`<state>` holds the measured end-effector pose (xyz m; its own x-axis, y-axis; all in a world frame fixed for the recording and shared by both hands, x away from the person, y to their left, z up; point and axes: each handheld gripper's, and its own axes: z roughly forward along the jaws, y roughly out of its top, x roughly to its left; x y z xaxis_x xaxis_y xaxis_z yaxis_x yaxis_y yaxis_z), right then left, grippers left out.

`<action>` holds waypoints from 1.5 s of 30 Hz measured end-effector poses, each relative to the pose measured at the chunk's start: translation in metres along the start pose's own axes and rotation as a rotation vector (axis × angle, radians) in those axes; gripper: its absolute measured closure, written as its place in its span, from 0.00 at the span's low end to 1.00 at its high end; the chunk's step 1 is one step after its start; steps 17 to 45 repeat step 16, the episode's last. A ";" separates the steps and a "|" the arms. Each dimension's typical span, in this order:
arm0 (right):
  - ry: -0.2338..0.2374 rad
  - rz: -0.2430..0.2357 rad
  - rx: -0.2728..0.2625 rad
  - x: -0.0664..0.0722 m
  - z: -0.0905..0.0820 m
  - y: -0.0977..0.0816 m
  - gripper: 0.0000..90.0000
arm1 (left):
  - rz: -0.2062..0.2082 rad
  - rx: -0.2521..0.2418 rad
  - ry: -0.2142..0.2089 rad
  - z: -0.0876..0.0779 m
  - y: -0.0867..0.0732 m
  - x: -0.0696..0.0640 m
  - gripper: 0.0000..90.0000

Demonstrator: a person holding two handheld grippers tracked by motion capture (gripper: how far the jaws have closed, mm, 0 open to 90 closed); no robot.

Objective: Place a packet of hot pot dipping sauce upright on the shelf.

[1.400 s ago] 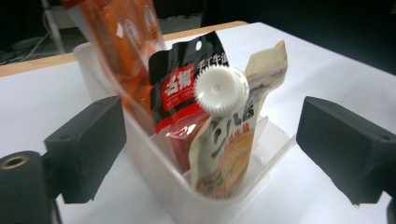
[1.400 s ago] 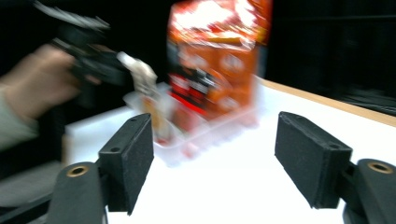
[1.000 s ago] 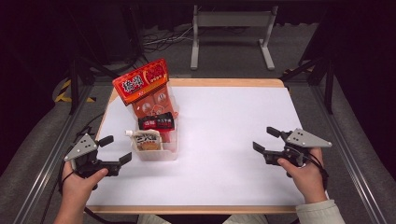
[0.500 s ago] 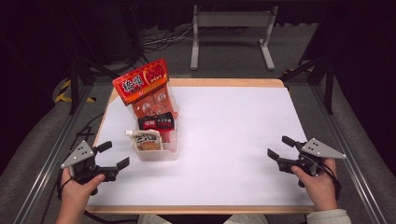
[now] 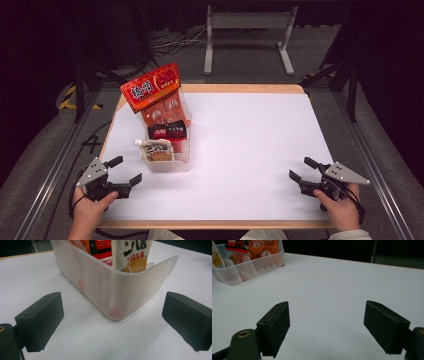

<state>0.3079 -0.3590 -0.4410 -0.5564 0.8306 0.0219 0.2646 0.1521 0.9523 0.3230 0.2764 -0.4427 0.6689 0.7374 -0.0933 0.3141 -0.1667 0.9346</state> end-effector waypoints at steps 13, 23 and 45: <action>0.006 0.012 -0.002 -0.001 0.000 0.000 0.22 | 0.000 -0.008 -0.013 0.009 -0.006 -0.002 0.05; 0.003 0.019 -0.008 -0.001 -0.001 0.000 0.22 | 0.001 -0.004 -0.008 0.009 -0.005 -0.002 0.05; 0.003 0.019 -0.008 -0.001 -0.001 0.000 0.22 | 0.001 -0.004 -0.008 0.009 -0.005 -0.002 0.05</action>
